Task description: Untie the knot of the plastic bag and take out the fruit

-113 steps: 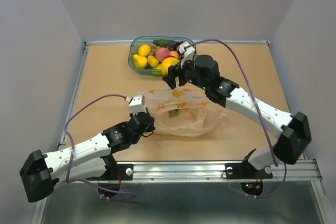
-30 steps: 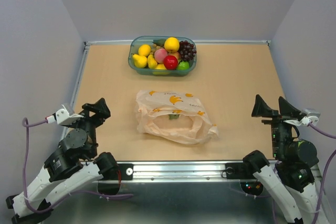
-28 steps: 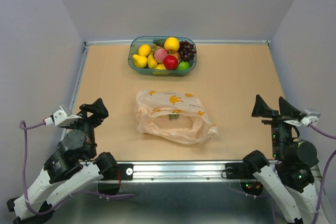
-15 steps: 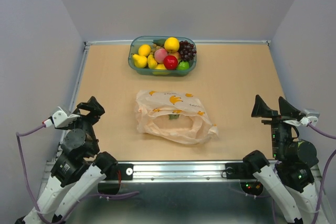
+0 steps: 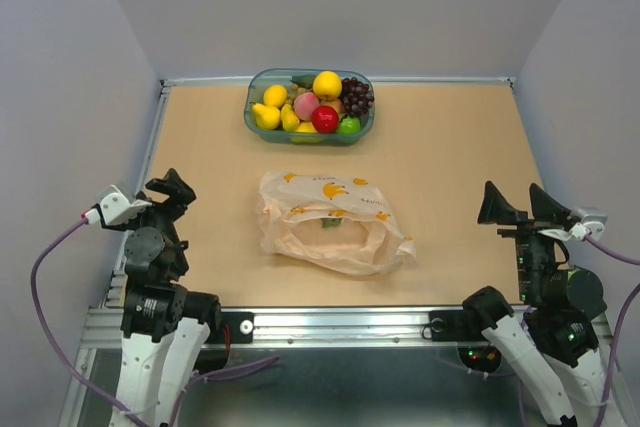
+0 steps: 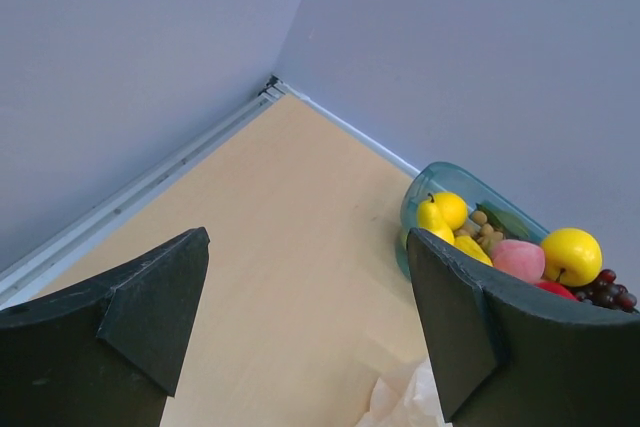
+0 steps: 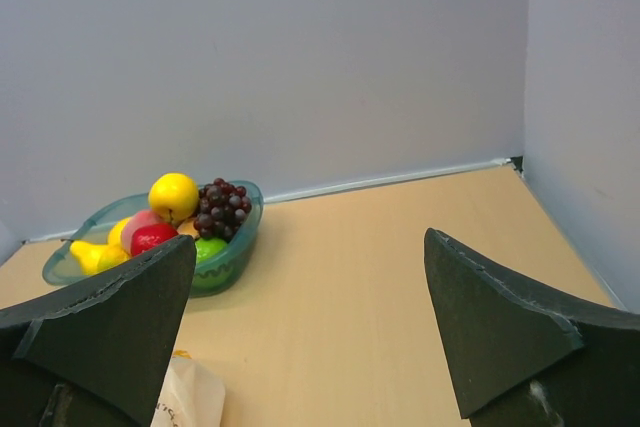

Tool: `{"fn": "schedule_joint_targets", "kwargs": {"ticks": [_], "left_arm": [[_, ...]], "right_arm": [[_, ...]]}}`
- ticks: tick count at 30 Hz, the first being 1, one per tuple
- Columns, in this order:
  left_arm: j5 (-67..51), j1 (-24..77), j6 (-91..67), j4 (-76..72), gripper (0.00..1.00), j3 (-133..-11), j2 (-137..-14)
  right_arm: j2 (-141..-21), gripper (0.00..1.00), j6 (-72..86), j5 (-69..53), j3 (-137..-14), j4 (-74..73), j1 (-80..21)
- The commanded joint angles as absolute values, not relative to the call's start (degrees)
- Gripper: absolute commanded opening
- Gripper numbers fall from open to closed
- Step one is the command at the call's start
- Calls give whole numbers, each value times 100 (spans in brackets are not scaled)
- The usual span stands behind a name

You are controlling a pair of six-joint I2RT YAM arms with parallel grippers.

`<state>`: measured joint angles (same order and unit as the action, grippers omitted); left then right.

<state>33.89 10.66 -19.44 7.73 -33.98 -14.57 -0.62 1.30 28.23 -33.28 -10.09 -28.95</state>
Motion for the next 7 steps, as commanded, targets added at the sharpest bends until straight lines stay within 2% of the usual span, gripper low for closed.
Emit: {"fn": "schedule_joint_targets", "kwargs": {"ticks": [1, 7], "left_arm": [[2496, 748, -1951, 325, 91, -3349, -1617], [2479, 721, -1969, 316, 91, -3331, -1661]], "right_arm": [[-18, 100, -105, 2707, -3287, -905, -2918], [-18, 100, -105, 2611, -3296, -896, -2918]]}}
